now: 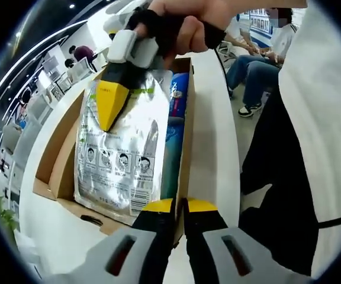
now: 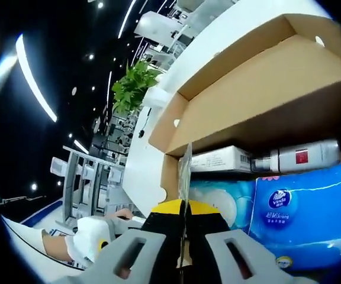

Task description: Operate the shoe box by opening the lid, removing the specified soft item, and placing it in the target area until the item is outside and the box remains undamaged.

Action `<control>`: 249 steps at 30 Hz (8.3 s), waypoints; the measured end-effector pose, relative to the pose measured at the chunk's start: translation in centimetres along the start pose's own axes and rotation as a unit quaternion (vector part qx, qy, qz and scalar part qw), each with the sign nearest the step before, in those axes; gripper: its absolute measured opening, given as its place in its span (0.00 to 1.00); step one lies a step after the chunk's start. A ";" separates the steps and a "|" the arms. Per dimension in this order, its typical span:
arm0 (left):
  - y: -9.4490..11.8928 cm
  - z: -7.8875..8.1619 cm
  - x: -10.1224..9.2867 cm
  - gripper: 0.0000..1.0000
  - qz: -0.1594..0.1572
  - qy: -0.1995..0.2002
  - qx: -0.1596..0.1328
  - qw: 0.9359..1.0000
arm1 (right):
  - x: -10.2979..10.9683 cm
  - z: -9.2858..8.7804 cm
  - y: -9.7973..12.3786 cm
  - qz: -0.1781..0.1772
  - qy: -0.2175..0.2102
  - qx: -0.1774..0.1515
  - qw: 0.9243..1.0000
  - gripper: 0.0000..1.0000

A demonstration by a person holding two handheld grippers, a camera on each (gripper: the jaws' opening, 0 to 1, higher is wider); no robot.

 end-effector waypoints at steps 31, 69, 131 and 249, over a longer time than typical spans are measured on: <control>0.1 0.2 -0.2 0.05 0.001 -0.002 0.006 1.000 | 0.5 1.1 5.1 0.013 0.030 -0.012 0.999 0.00; 0.1 0.2 -0.2 0.06 0.005 -0.001 0.001 1.000 | -1.7 2.3 15.5 -0.007 0.018 -0.100 0.995 0.00; 0.1 0.1 -0.1 0.06 0.005 -0.001 -0.001 1.000 | -3.9 4.0 26.6 -0.040 0.023 -0.163 0.986 0.00; 0.1 0.3 -0.2 0.06 0.007 0.012 0.012 1.000 | -13.5 2.4 22.6 -0.160 0.009 -0.030 0.987 0.00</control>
Point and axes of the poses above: the point that each gripper's makers call its tool centre point, and the gripper's own axes: y roughly backward along the fingers, x roughly to its left, z roughly out of its top, the point moved 8 cm from there along y, roughly backward along the fingers, and after that the axes turned 3 degrees about x, right-handed, at the moved point
